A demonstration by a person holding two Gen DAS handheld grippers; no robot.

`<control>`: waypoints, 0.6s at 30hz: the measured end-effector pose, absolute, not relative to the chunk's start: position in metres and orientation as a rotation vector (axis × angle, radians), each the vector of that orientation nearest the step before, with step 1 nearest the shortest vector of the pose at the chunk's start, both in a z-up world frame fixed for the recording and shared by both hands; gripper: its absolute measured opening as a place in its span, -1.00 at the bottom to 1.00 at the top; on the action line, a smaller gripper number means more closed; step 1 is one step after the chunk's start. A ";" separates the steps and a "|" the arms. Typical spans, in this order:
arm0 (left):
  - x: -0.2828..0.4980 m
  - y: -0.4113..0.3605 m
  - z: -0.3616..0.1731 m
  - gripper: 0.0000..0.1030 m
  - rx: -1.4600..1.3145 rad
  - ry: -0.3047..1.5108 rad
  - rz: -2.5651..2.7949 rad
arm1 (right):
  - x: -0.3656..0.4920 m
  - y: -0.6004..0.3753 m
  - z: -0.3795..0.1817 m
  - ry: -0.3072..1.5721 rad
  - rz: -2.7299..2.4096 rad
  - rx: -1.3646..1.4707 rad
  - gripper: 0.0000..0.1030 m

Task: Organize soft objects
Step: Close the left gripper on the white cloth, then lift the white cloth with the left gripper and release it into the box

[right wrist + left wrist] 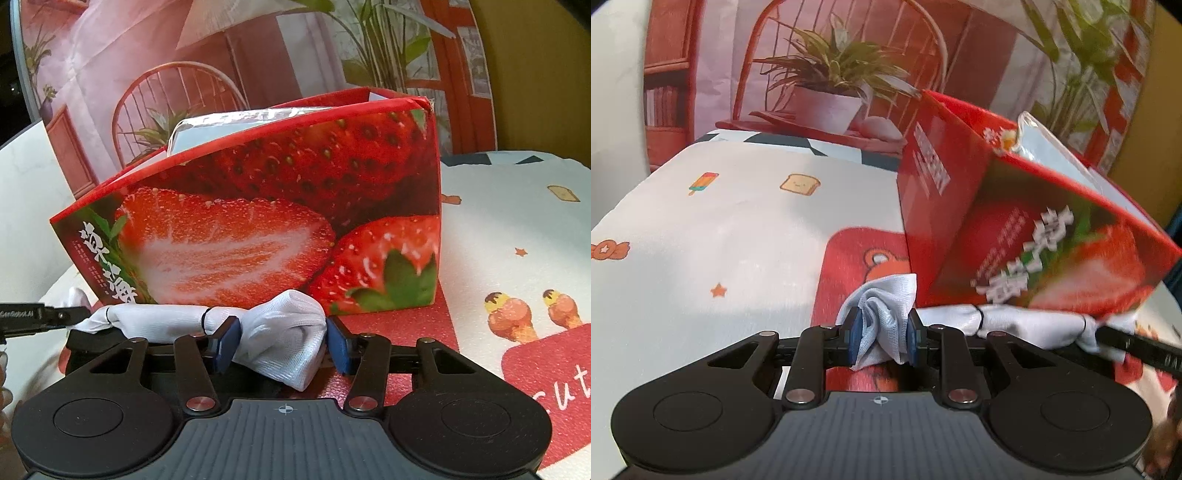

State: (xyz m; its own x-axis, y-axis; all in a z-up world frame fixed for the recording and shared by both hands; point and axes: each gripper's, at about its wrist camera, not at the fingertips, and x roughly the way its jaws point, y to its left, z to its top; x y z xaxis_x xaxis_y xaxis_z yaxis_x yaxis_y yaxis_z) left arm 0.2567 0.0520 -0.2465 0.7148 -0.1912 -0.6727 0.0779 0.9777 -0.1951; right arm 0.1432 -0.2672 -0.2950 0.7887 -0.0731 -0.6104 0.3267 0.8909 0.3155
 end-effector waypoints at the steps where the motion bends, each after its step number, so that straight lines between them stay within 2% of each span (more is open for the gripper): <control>1: 0.254 0.050 -0.247 -0.50 -0.146 0.759 -0.151 | 0.143 -0.267 -0.295 0.628 -0.222 0.425 -0.11; 18: 0.248 0.043 -0.250 -0.50 -0.090 0.745 -0.157 | 0.137 -0.267 -0.292 0.591 -0.231 0.430 -0.41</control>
